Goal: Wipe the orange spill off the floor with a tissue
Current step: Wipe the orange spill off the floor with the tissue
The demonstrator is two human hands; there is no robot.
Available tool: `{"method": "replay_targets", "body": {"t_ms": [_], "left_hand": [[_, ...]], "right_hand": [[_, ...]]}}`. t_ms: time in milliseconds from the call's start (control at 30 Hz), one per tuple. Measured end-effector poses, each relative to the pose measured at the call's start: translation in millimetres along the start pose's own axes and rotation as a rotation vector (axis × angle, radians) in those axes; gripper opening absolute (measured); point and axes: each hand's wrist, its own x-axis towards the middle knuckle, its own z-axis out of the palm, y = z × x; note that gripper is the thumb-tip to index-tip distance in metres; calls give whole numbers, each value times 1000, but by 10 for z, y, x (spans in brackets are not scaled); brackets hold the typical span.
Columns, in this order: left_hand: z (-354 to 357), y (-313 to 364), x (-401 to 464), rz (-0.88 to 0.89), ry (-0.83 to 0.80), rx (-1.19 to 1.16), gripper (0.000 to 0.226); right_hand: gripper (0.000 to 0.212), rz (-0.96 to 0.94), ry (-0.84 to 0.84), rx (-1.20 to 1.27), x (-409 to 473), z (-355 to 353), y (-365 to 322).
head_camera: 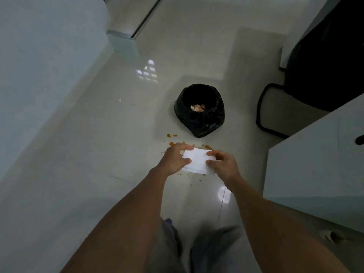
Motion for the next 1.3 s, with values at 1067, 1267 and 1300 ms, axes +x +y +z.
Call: {"method": "replay_targets", "body": {"t_ms": [1067, 1267, 1300], "left_hand": [[2827, -4311, 2926, 244, 69, 367, 46], [2955, -4424, 2906, 315, 121, 460, 42], [2954, -4426, 2915, 329, 145, 504, 40]], "right_hand": [[30, -214, 250, -419, 3321, 928, 4730], [28, -265, 269, -487, 3283, 955, 4900], [28, -297, 285, -515, 3268, 973, 4910]]}}
